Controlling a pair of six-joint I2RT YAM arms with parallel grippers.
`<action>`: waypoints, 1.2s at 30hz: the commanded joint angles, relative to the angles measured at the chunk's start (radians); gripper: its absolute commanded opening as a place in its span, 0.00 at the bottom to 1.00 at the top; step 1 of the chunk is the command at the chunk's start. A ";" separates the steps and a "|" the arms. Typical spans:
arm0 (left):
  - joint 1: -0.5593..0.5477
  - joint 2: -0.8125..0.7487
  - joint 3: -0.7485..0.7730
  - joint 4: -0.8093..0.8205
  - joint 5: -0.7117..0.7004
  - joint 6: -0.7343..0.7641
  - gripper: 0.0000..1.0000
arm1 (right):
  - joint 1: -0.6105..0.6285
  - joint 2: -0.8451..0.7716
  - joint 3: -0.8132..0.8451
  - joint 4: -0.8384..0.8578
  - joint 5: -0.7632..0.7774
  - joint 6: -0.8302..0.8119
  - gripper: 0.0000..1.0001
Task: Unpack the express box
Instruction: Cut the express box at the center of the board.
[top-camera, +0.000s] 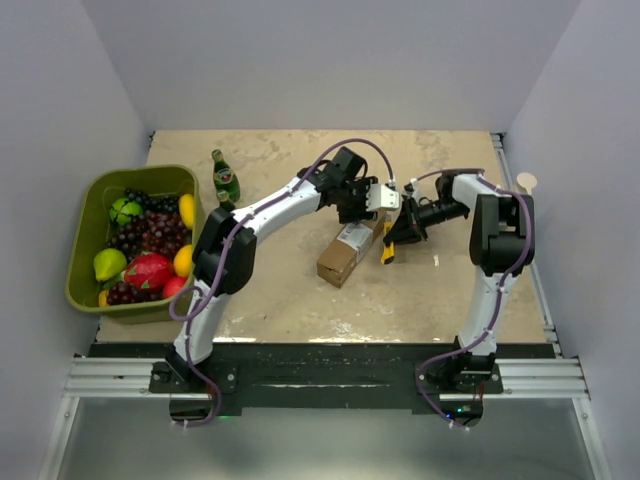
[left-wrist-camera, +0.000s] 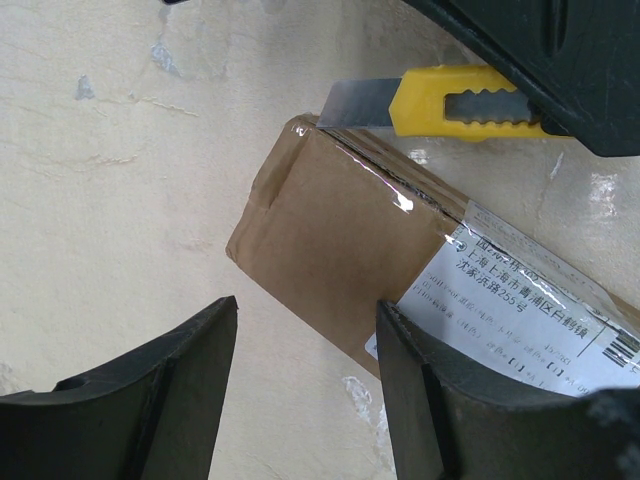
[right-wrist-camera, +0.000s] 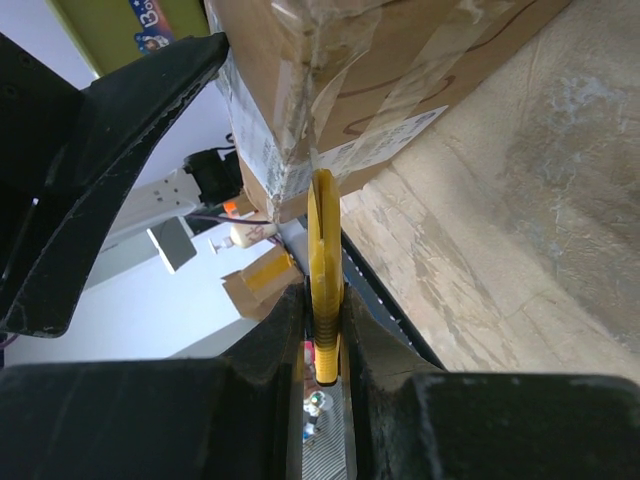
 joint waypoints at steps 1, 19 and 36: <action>0.003 0.065 -0.050 0.019 -0.081 0.049 0.62 | 0.010 0.012 0.017 -0.021 -0.040 -0.001 0.00; 0.000 0.048 -0.074 0.063 -0.085 0.040 0.62 | 0.092 -0.016 -0.044 -0.047 -0.068 -0.018 0.00; 0.000 0.031 -0.126 0.127 -0.093 -0.011 0.63 | 0.135 -0.131 -0.172 -0.004 -0.147 0.040 0.00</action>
